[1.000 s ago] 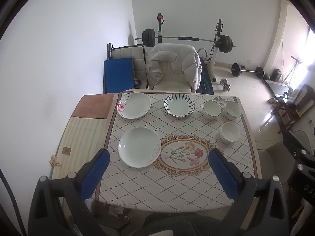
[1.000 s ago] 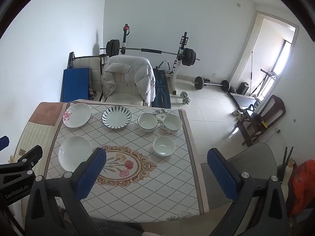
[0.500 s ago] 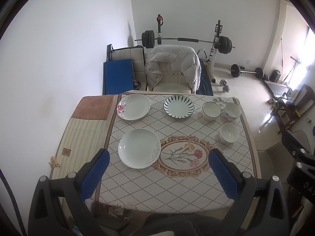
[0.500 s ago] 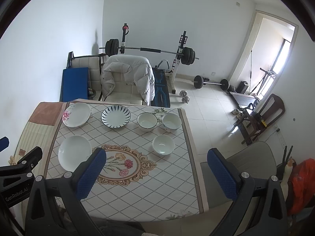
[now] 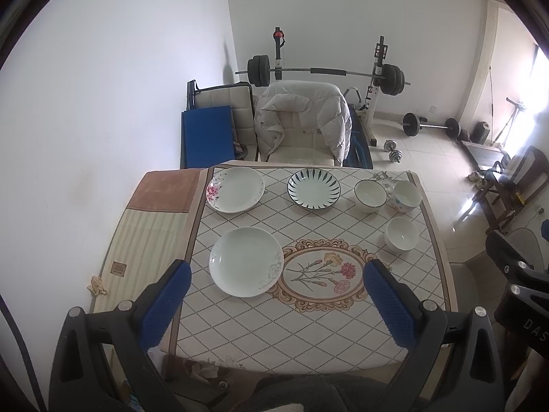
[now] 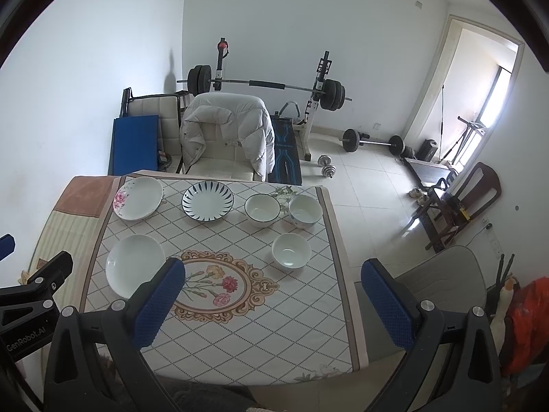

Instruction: Organize plates and bowls

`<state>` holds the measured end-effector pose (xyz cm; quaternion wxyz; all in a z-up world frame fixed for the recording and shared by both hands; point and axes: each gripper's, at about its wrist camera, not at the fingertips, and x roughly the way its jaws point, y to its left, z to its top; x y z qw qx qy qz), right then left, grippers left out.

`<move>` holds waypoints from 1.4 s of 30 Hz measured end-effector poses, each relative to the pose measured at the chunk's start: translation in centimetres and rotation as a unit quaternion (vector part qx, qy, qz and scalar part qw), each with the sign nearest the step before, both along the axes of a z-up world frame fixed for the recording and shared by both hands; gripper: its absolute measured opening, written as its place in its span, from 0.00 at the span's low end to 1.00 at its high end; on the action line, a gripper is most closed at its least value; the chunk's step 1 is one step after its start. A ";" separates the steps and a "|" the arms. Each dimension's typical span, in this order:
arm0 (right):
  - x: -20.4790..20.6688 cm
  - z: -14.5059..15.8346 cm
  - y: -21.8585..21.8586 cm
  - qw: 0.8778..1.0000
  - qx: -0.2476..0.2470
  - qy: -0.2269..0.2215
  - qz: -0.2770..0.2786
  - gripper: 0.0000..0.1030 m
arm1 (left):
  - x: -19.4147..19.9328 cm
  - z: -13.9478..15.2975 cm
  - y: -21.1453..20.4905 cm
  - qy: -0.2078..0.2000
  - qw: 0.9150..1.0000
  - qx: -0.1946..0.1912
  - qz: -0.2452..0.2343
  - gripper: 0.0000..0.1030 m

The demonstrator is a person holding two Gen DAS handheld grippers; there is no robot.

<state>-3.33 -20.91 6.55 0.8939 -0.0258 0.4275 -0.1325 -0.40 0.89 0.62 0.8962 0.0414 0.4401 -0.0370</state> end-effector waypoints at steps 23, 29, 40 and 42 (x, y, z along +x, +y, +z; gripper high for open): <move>-0.3 0.1 0.4 1.000 0.005 0.005 -0.001 1.00 | -0.3 0.2 0.2 -0.002 1.000 -0.001 -0.005 1.00; -0.2 0.3 0.5 1.000 0.004 0.005 -0.001 1.00 | -0.3 0.2 0.0 -0.004 1.000 -0.001 -0.006 1.00; -0.1 0.3 0.3 1.000 0.003 0.005 -0.002 1.00 | 0.4 0.1 0.3 -0.001 1.000 -0.002 -0.008 1.00; -0.1 0.3 0.2 1.000 0.006 0.006 -0.002 1.00 | 0.6 0.0 0.4 0.001 1.000 -0.002 -0.008 1.00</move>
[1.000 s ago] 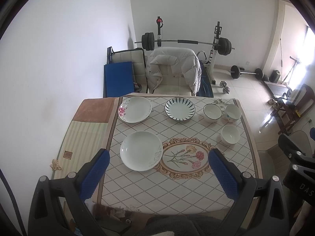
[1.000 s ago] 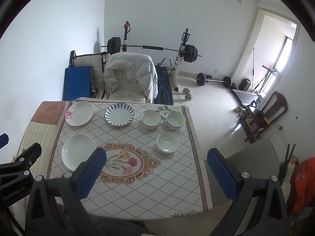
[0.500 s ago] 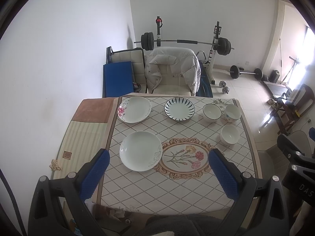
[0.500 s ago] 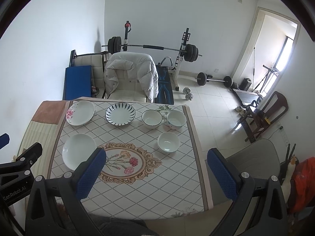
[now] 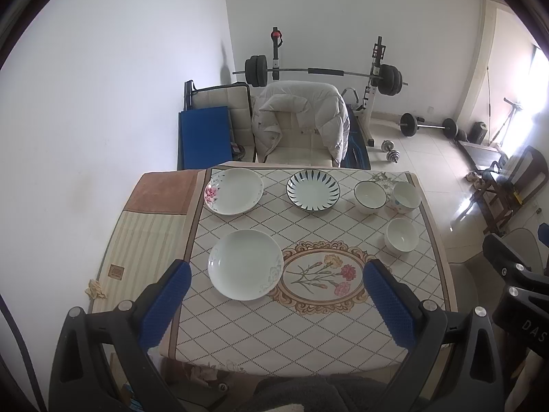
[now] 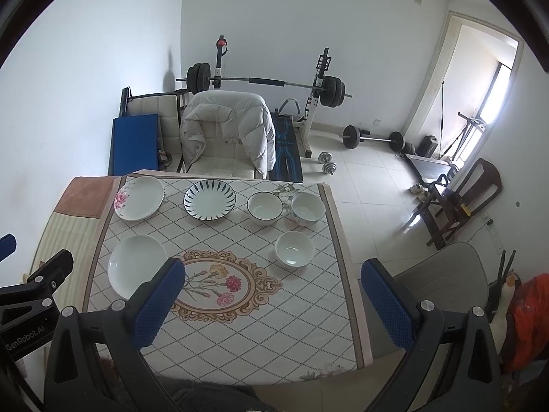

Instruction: Organize plates and bowls

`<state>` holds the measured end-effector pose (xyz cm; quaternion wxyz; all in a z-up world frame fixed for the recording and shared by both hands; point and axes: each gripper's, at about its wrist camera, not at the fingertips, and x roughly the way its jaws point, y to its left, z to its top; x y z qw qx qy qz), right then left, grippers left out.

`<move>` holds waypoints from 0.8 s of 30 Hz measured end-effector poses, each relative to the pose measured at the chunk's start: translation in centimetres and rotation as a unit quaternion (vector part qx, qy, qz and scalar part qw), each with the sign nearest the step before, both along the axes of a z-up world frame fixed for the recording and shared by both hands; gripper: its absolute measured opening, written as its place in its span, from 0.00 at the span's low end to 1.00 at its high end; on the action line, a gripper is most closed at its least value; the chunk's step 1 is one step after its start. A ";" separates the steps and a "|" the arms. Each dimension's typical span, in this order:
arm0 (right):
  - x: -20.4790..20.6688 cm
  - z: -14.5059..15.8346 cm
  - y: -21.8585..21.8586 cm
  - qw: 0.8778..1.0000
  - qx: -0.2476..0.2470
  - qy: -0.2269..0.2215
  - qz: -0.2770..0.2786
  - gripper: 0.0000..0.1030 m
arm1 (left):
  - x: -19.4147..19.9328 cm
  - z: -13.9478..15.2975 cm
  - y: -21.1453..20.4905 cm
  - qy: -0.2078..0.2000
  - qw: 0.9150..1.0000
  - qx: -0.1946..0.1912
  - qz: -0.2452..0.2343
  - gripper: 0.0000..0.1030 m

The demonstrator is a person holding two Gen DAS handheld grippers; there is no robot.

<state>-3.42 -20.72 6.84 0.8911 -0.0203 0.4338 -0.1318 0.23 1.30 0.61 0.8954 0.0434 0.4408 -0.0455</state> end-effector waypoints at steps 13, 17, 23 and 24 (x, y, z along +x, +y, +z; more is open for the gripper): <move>0.2 -0.2 -0.2 1.000 0.003 0.003 -0.001 1.00 | 0.6 -0.3 0.7 0.003 1.000 -0.002 0.002 1.00; 0.9 -0.9 -0.4 1.000 0.024 0.006 -0.003 1.00 | 2.9 -2.2 3.2 0.017 0.999 -0.041 0.013 1.00; 4.8 -6.4 2.3 0.998 -0.009 0.012 0.065 1.00 | 9.3 -10.4 11.8 0.076 0.991 -0.035 0.107 1.00; 5.9 -7.9 2.9 0.997 -0.001 0.024 0.079 1.00 | 10.6 -12.2 13.2 0.091 0.988 -0.036 0.118 1.00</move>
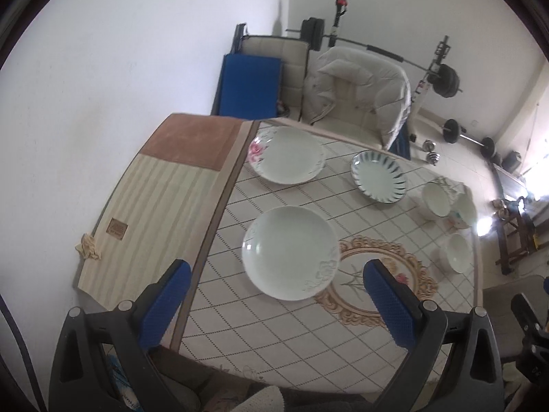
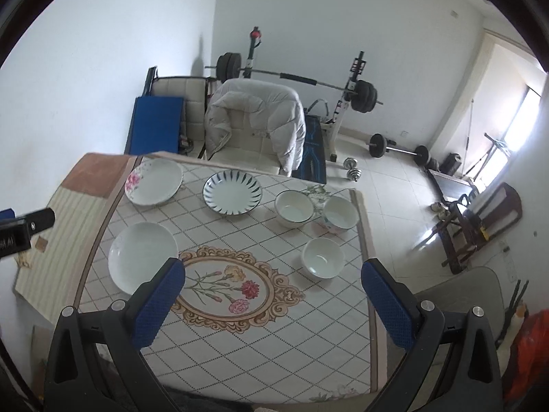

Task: Organize plates and bowls
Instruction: 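Lower both grippers onto the plain white plate rim and close them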

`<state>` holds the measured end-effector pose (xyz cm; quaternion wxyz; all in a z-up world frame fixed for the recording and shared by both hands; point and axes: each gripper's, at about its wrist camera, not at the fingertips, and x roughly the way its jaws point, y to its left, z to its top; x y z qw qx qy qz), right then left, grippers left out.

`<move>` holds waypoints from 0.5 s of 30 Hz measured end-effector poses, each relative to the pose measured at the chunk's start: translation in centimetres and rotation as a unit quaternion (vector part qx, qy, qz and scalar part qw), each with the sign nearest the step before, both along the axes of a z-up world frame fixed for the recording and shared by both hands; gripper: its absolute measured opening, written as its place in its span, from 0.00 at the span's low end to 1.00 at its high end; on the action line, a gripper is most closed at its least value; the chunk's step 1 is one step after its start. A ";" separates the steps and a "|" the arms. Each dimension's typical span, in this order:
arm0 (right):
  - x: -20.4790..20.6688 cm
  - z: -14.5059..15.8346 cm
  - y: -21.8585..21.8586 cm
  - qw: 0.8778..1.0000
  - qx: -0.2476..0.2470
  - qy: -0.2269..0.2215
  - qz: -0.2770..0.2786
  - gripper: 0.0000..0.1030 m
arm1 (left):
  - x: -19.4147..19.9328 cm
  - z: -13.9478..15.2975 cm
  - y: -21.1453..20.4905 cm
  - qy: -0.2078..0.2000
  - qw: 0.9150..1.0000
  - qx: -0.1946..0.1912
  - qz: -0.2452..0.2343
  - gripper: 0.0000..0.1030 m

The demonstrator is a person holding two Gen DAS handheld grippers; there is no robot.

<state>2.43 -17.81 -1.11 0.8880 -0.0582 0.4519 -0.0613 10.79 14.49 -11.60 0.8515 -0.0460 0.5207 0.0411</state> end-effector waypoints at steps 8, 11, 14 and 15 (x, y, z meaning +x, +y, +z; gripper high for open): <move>13.4 -19.2 5.4 0.968 0.157 0.185 0.063 0.99 | 8.3 -16.2 6.8 0.116 0.989 -0.092 0.014 0.88; 17.9 -26.7 8.5 0.954 0.176 0.233 0.069 0.98 | 11.2 -22.0 7.5 0.161 0.979 -0.122 -0.001 0.62; 21.0 -32.7 10.7 0.938 0.187 0.284 0.071 0.92 | 12.7 -26.2 7.9 0.197 0.969 -0.148 -0.008 0.48; 21.7 -34.4 11.2 0.932 0.195 0.299 0.066 0.88 | 13.1 -27.0 8.1 0.201 0.967 -0.154 -0.009 0.47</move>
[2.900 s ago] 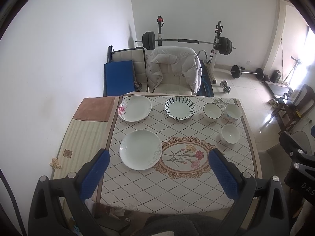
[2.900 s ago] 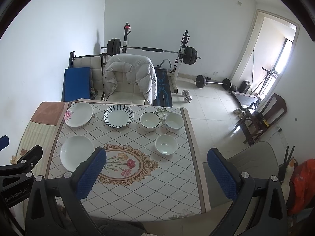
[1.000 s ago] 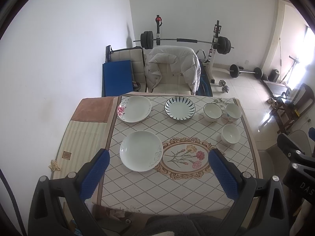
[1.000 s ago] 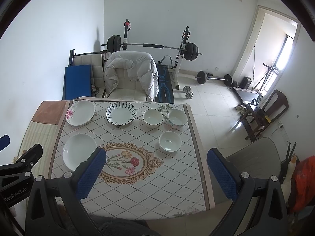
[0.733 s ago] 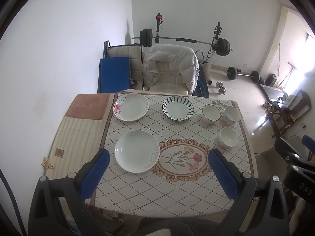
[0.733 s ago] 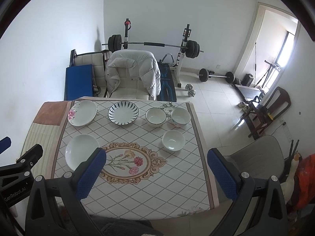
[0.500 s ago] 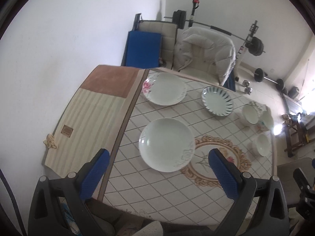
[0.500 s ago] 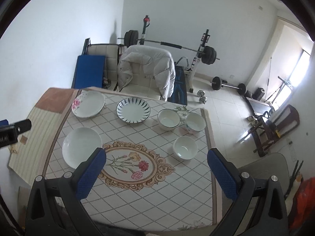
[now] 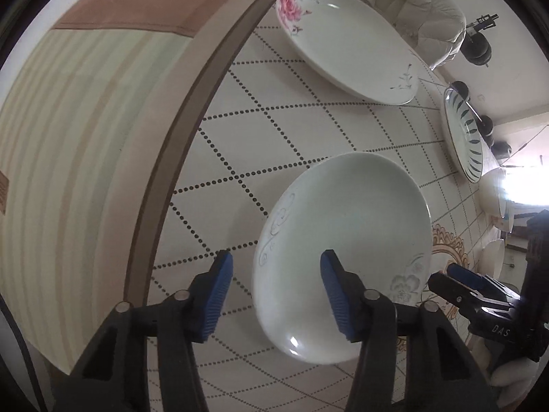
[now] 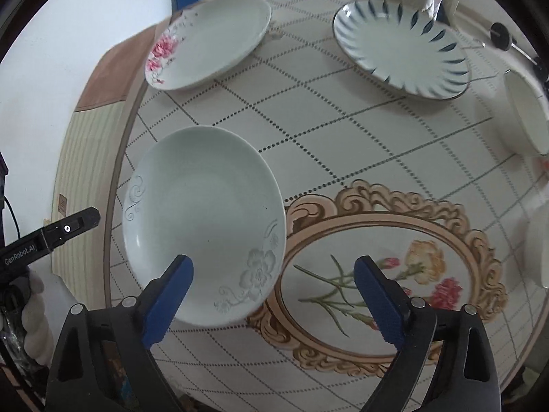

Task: Organize plates and bowls
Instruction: 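Lower both grippers onto the plain white plate rim and close them, then lift the plain white plate with both grippers and set it down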

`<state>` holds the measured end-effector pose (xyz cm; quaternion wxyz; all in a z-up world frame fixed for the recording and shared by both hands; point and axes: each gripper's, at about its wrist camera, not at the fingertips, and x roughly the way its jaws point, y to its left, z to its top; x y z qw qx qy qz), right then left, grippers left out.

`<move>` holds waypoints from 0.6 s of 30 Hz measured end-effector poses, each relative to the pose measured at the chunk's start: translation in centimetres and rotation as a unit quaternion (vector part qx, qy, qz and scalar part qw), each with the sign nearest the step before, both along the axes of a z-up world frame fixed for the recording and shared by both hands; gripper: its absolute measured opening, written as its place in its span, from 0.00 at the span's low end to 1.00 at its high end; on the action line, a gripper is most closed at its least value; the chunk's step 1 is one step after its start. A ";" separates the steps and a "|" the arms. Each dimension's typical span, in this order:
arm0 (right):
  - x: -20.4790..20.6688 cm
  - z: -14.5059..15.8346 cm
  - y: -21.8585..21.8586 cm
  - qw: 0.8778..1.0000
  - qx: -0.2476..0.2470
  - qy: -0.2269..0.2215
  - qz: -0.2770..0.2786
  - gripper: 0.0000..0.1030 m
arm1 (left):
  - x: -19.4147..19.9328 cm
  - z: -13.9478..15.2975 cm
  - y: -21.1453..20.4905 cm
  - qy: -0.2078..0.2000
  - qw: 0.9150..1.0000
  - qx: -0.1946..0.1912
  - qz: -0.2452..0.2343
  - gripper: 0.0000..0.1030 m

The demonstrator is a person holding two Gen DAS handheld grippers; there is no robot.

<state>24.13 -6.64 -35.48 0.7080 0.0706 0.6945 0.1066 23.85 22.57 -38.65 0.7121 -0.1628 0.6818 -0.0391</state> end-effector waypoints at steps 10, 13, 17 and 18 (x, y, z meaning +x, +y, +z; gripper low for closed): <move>2.2 -7.7 1.5 0.996 0.041 0.080 -0.026 0.60 | 2.2 -3.9 -0.3 0.029 0.998 -0.042 -0.023 0.23; 2.4 -8.3 1.5 0.995 0.057 0.081 -0.030 0.31 | 2.5 -3.8 -0.8 0.019 0.999 -0.034 -0.028 0.22; 2.3 -9.6 1.4 0.994 0.057 0.081 -0.044 0.22 | 2.4 -3.4 -1.5 0.009 0.999 -0.015 -0.038 0.21; 2.3 -9.8 1.3 0.994 0.061 0.080 -0.051 0.22 | 2.3 -3.3 -1.7 0.008 0.999 -0.009 -0.041 0.21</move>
